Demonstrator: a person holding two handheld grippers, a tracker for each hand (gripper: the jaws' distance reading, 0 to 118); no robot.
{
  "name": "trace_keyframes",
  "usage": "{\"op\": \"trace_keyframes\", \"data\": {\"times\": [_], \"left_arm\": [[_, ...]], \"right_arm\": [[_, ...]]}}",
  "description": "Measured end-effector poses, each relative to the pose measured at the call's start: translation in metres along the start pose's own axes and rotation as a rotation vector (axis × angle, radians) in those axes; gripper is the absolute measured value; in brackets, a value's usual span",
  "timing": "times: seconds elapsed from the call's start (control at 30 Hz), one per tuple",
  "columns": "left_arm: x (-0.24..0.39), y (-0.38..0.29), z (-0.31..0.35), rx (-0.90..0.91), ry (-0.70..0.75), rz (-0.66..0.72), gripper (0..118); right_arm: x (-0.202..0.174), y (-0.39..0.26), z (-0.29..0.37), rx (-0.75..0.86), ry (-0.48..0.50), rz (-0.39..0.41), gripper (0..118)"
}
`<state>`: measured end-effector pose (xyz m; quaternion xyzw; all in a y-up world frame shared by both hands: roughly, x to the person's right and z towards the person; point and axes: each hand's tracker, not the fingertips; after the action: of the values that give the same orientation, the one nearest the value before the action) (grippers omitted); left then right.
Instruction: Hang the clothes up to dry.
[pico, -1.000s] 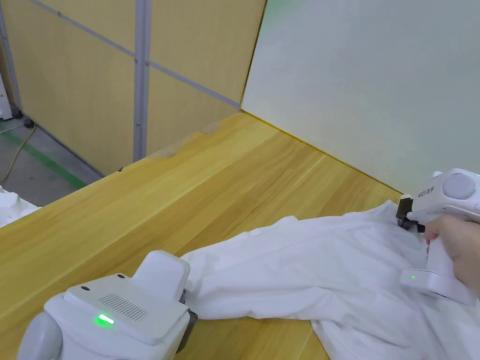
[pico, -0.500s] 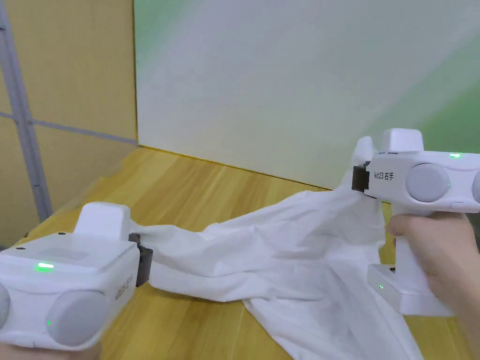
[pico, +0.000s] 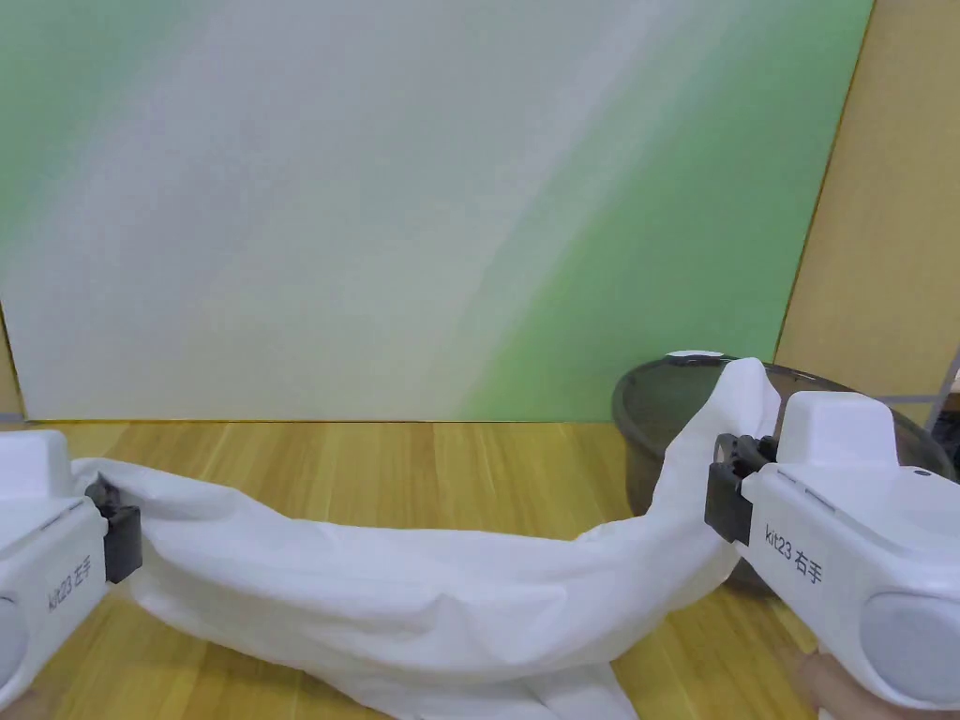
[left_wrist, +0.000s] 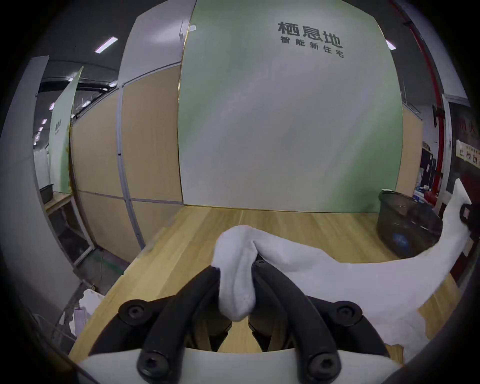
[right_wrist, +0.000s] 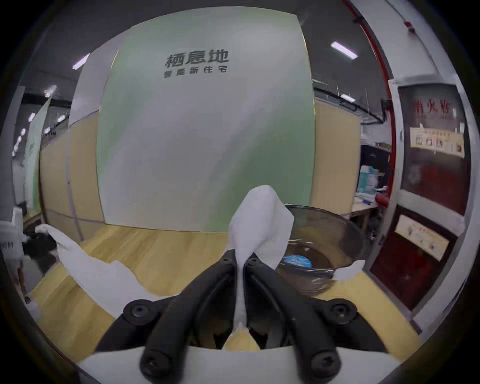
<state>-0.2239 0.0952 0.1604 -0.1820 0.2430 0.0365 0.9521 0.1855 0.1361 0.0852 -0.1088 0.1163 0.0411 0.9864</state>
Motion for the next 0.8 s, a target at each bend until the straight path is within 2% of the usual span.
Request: {"op": "trace_keyframes", "data": {"times": [0.03, 0.07, 0.13, 0.2, 0.37, 0.53, 0.57, 0.8], "left_arm": [[0.001, 0.004, 0.002, 0.004, 0.004, -0.002, 6], [0.003, 0.011, 0.005, 0.012, -0.003, -0.017, 6], [0.002, 0.028, 0.010, 0.035, -0.008, -0.021, 6], [0.001, 0.053, 0.015, 0.078, -0.013, -0.042, 6], [-0.010, 0.139, 0.024, 0.164, 0.020, -0.065, 6], [-0.026, 0.239, 0.035, 0.237, 0.081, -0.088, 6], [-0.027, 0.258, 0.040, 0.253, 0.098, -0.099, 6], [-0.034, 0.365, 0.075, 0.351, 0.141, -0.080, 5]], "right_arm": [[0.002, 0.005, 0.001, -0.011, 0.010, -0.004, 2], [0.007, 0.011, 0.003, 0.011, 0.031, -0.061, 2], [0.005, 0.029, 0.004, 0.020, 0.022, -0.046, 2], [0.000, 0.052, 0.006, 0.078, 0.006, 0.030, 2], [-0.002, 0.126, 0.002, 0.179, -0.010, 0.028, 2], [-0.005, 0.221, -0.003, 0.260, -0.038, 0.066, 2], [-0.007, 0.243, -0.003, 0.271, -0.056, 0.102, 2], [-0.006, 0.355, 0.007, 0.341, -0.069, 0.050, 2]]}}
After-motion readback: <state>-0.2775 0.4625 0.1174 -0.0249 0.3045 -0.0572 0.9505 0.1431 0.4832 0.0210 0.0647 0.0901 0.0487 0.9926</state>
